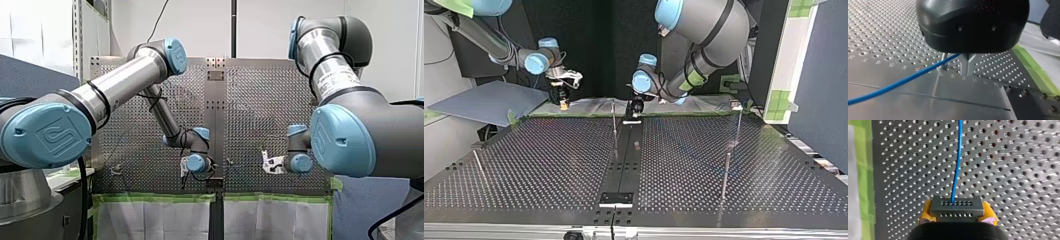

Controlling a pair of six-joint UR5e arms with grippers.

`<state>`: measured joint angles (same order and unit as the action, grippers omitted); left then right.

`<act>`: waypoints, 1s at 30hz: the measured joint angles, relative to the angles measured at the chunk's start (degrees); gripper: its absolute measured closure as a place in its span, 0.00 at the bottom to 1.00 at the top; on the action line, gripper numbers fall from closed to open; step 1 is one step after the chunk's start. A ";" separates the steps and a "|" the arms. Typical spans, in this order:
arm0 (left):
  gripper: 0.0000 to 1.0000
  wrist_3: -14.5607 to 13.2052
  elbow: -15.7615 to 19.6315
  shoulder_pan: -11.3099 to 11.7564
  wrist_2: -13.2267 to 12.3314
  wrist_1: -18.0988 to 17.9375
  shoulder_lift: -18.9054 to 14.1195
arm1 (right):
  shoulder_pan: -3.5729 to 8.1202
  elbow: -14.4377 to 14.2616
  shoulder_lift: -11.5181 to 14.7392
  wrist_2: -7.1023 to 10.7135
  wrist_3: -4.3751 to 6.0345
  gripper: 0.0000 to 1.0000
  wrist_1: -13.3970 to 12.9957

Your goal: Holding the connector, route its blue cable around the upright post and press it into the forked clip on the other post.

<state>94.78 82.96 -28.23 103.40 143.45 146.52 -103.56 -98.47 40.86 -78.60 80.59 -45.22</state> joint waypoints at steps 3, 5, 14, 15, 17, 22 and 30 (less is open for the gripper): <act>1.00 0.01 -0.01 0.09 0.00 0.00 -0.01 | -0.17 1.51 -1.27 -0.40 -0.30 1.00 1.46; 1.00 0.02 -0.09 0.18 0.00 0.00 -0.03 | -0.27 2.42 -1.67 -0.51 -0.36 1.00 2.34; 1.00 0.03 -1.12 0.74 -0.16 0.69 -0.01 | 0.01 5.47 -1.97 -0.60 -0.34 1.00 4.95; 1.00 0.03 -1.33 0.80 -0.25 0.87 -0.01 | 0.04 5.77 -1.99 -0.61 -0.29 1.00 4.95; 1.00 0.04 -1.88 0.90 -0.40 1.36 0.00 | 0.08 6.30 -1.99 -0.60 -0.23 1.00 5.02; 1.00 0.02 -2.78 1.00 -0.53 2.35 -0.03 | 0.08 7.91 -1.99 -0.58 -0.18 1.00 5.70; 1.00 0.01 -3.07 1.31 -0.71 2.54 -0.03 | 0.07 9.27 -2.00 -0.40 -0.19 1.00 6.32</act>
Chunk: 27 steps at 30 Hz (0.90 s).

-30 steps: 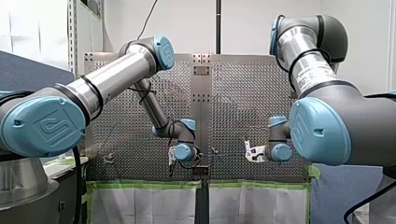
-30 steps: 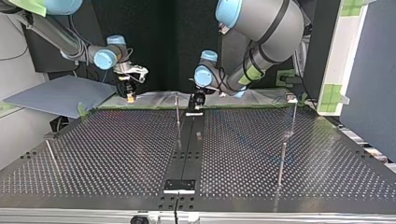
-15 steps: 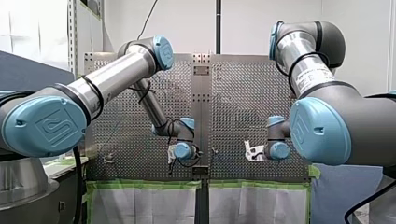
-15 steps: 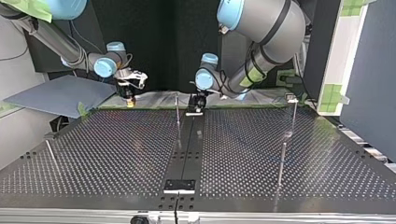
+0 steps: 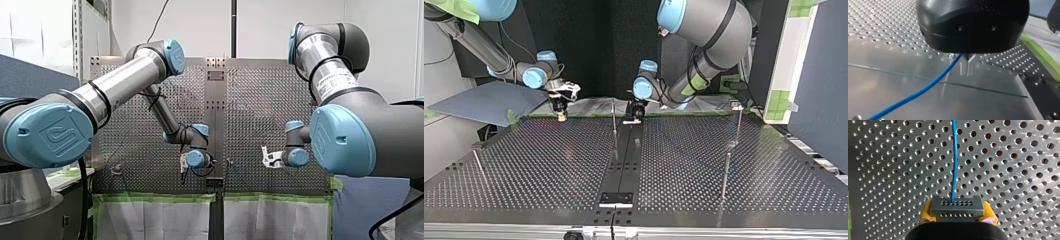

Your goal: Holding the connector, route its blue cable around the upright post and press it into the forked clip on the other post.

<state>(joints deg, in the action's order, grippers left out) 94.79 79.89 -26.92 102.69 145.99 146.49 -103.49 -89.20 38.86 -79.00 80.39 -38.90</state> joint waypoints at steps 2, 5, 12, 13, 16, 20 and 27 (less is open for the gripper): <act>1.00 0.00 -0.01 0.09 -0.11 0.01 0.01 | 0.00 0.22 -0.01 0.06 0.02 1.00 0.03; 1.00 0.02 -0.09 0.20 -0.21 0.03 -0.01 | 0.00 0.62 -0.01 0.12 0.08 1.00 0.04; 1.00 0.04 -0.45 0.33 -0.25 0.52 0.00 | 0.05 1.82 -0.05 0.22 0.38 1.00 0.08; 1.00 0.04 -0.48 0.35 -0.26 0.56 0.00 | 0.05 1.94 -0.05 0.23 0.40 1.00 0.06; 1.00 0.04 -0.57 0.42 -0.26 0.62 -0.01 | 0.05 2.28 -0.10 0.24 0.56 1.00 -0.01; 1.00 0.06 -0.93 0.65 -0.20 0.76 0.02 | 0.07 2.68 -0.12 0.24 0.81 1.00 -0.21; 1.00 0.69 -2.22 0.96 0.00 0.91 0.00 | 0.08 3.32 -0.13 0.28 1.00 1.00 0.06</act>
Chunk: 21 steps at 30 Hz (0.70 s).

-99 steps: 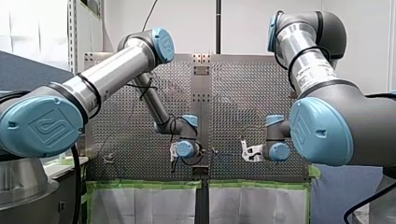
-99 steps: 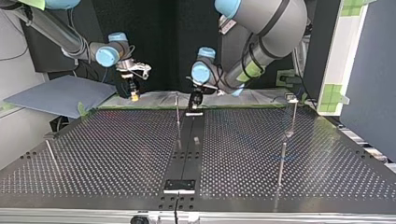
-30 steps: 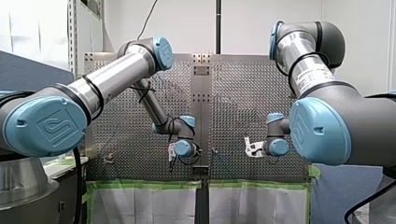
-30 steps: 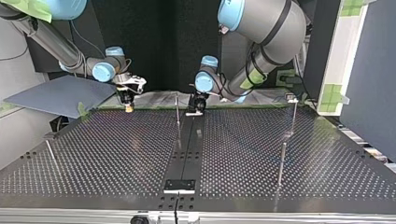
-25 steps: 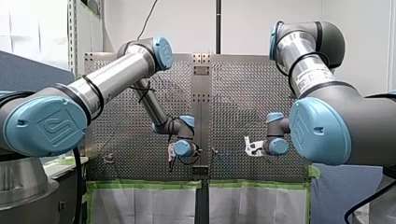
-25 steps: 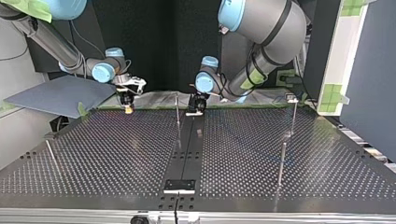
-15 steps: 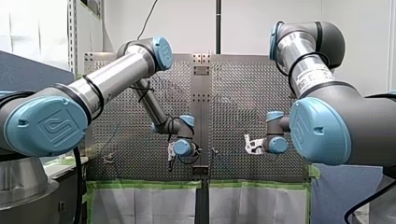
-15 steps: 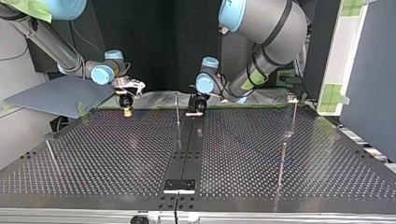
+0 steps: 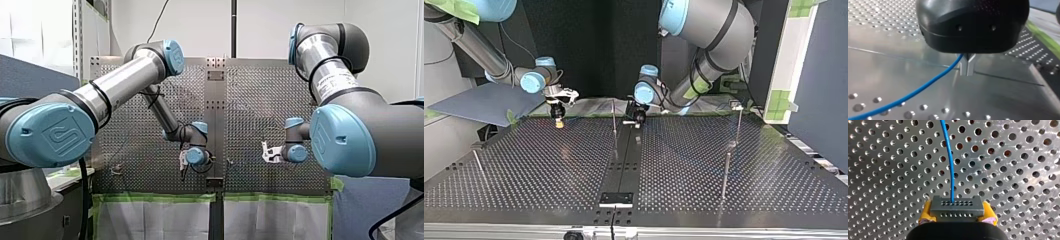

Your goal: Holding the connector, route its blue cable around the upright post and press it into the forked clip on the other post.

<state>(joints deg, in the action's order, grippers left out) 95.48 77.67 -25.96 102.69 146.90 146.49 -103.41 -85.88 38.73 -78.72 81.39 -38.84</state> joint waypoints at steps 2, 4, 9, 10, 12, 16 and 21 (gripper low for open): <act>1.00 0.21 -0.45 0.06 0.02 0.16 0.02 | 0.00 0.08 0.00 0.02 0.00 1.00 0.08; 1.00 0.32 -0.81 0.10 0.02 0.40 0.02 | 0.00 0.19 -0.03 0.08 0.01 1.00 0.16; 1.00 0.39 -1.11 0.15 0.04 0.64 0.03 | 0.00 0.29 -0.07 0.21 0.01 1.00 0.26; 1.00 0.39 -1.12 0.14 0.04 0.66 0.04 | 0.01 0.32 -0.07 0.23 0.01 1.00 0.28; 1.00 0.40 -1.12 0.16 0.03 0.69 0.04 | 0.01 0.41 -0.07 0.27 0.01 1.00 0.30; 1.00 0.41 -1.13 0.19 -0.01 0.81 0.04 | 0.01 0.46 -0.08 0.30 0.01 1.00 0.27; 0.91 0.49 -1.12 0.20 -0.56 1.34 0.01 | 0.00 0.48 -0.09 0.33 0.01 1.00 0.29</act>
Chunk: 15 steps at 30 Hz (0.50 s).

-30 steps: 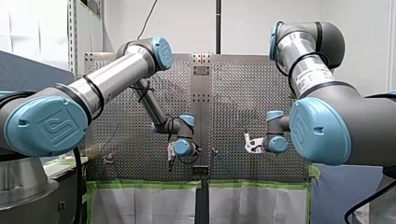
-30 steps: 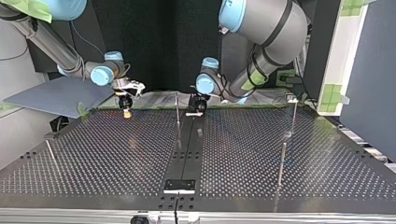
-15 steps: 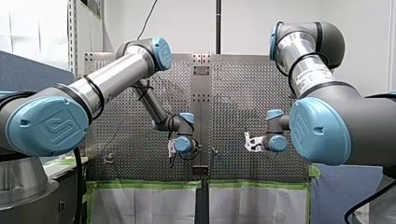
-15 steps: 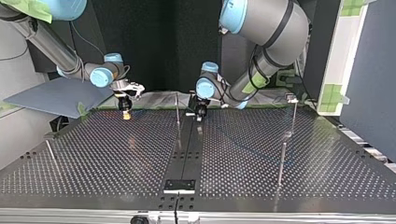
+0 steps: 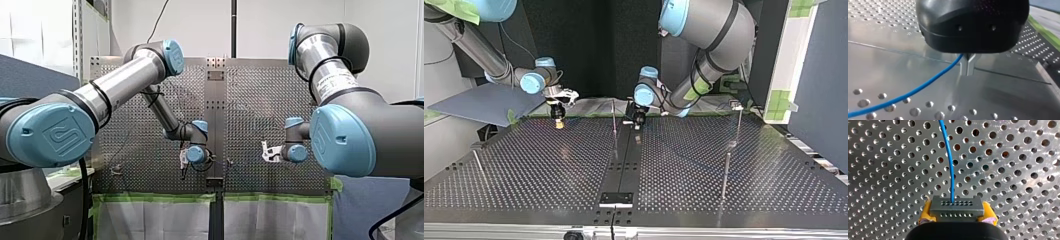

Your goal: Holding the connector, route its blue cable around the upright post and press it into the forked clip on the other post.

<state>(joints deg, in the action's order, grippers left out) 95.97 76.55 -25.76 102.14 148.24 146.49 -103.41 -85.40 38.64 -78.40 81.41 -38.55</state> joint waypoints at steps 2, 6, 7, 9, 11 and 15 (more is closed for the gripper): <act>0.79 -0.02 0.01 -0.01 -0.72 0.14 -0.01 | 0.00 0.00 -0.01 0.08 0.00 1.00 0.02; 0.25 -0.04 0.03 -0.11 -2.39 0.77 -0.02 | 0.00 0.00 -0.04 0.31 0.00 1.00 0.09; 0.25 -0.06 0.04 -0.18 -2.94 1.15 -0.03 | 0.00 0.01 -0.05 0.33 0.00 1.00 0.10; 0.04 -0.12 0.05 -0.28 -3.54 1.81 -0.03 | 0.00 0.00 -0.06 0.38 0.00 1.00 0.16; 0.00 -0.25 0.05 -0.39 -3.53 2.72 -0.04 | 0.00 0.00 -0.08 0.40 0.00 1.00 0.21; 0.00 -0.80 0.13 -0.72 -2.68 4.50 -0.04 | -0.03 0.00 -0.08 0.41 0.00 1.00 0.29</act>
<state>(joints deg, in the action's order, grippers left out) 95.18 76.69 -26.47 99.46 152.74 146.45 -103.44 -85.40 38.56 -77.99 81.40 -38.26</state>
